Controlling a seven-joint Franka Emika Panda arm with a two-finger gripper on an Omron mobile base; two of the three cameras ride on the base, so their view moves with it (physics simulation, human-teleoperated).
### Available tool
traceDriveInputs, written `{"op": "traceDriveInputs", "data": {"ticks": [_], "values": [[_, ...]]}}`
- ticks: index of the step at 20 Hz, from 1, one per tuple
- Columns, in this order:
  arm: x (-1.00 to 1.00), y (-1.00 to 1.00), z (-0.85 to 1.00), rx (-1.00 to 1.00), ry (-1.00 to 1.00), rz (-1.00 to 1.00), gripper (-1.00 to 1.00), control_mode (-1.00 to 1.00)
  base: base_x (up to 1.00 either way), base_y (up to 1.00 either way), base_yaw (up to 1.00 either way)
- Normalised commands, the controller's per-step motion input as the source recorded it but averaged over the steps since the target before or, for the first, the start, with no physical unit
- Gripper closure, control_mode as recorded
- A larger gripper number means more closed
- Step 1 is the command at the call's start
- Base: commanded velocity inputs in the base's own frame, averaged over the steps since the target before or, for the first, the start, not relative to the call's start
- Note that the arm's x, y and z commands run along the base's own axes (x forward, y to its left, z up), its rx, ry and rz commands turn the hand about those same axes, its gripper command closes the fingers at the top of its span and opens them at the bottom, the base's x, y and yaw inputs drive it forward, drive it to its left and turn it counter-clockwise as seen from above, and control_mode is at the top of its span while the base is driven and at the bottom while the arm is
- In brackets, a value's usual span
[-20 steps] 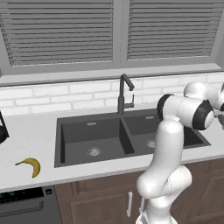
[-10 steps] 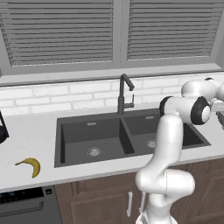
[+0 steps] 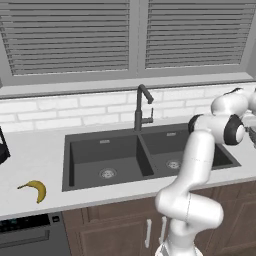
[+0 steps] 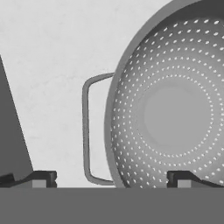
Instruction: Put the colander in the sink, put the banana in the colander, and turn on the sink faucet and pour water over the colander.
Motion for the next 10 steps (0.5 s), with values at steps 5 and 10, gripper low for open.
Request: {"op": "traceDriveInputs", "data": {"ticks": [5,10], "values": [[0.11,0.0,-0.47,0.0,0.02,0.13,-1.0,-1.0,0.0,0.0,0.0],[0.14,0.0,-0.24,0.0,0.0,0.1,-1.0,-1.0,0.0,0.0,0.0]]}}
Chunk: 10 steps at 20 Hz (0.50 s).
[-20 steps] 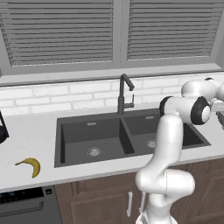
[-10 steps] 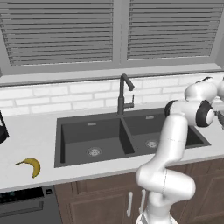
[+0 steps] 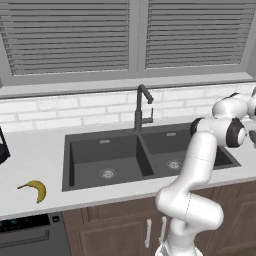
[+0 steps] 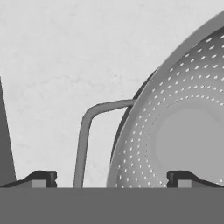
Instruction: Put the colander in the sink, put the banana in the colander, and turn on the sink faucet and pour water over the colander.
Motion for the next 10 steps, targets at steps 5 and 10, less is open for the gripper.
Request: {"op": "traceDriveInputs", "data": {"ticks": [5,10], "values": [[0.15,-0.04,-0.07,0.0,0.0,0.07,-1.0,-1.0,0.0,0.0,0.0],[0.09,-0.03,-0.07,0.0,0.0,0.06,-1.0,-1.0,0.0,0.0,0.0]]}}
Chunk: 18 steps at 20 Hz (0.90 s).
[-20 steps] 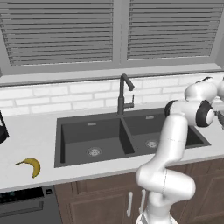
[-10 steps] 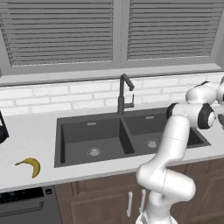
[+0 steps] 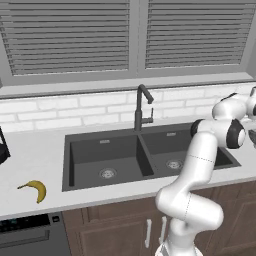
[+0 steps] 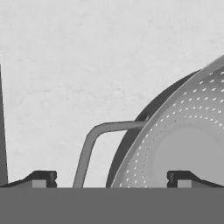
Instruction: Put the colander in the sink, put the banana in the colander, and turn on the sink faucet and pour water over the colander.
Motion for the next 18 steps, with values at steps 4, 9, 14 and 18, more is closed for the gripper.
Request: {"op": "traceDriveInputs", "data": {"ticks": [4,9,14,18], "values": [[0.05,-0.04,-0.11,0.0,0.0,0.07,-1.0,-1.0,0.0,0.0,0.0],[0.02,-0.02,-0.2,0.0,0.0,0.07,-1.0,-1.0,0.0,0.0,0.0],[0.0,0.0,-0.39,0.0,0.0,0.04,1.0,-1.0,0.0,0.0,0.0],[0.0,0.0,-0.48,0.0,0.0,0.0,1.0,-1.0,0.0,0.0,0.0]]}}
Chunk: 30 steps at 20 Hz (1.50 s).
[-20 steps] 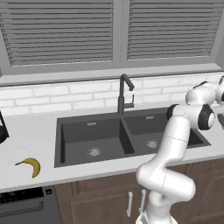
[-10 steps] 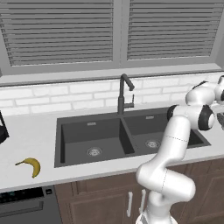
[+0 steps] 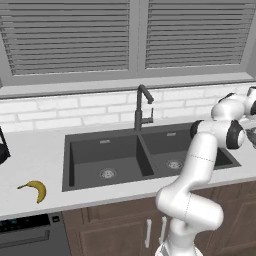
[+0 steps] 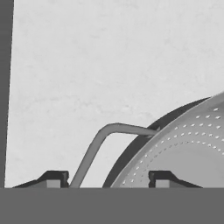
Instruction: Put the colander in the sink, put the banana in the colander, and turn on the sink faucet and pour water over the colander.
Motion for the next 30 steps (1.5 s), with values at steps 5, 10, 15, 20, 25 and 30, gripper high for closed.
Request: {"op": "traceDriveInputs", "data": {"ticks": [5,10,15,20,25,30], "values": [[0.0,0.0,-0.24,0.0,0.0,0.0,1.0,-1.0,0.0,0.0,0.0],[0.0,0.0,-0.02,0.0,0.0,0.0,1.0,-1.0,0.0,0.0,0.0],[-0.14,0.0,0.03,0.0,-0.07,0.0,1.0,-1.0,0.0,0.0,0.0],[-0.57,0.19,0.26,-0.07,-0.17,0.0,1.0,-1.0,0.0,0.0,0.0],[-0.95,0.67,0.18,-0.17,-0.19,0.0,1.0,-1.0,0.0,0.0,0.0],[-0.95,0.96,0.01,-0.2,-0.19,0.01,1.0,-1.0,0.0,0.0,0.0]]}}
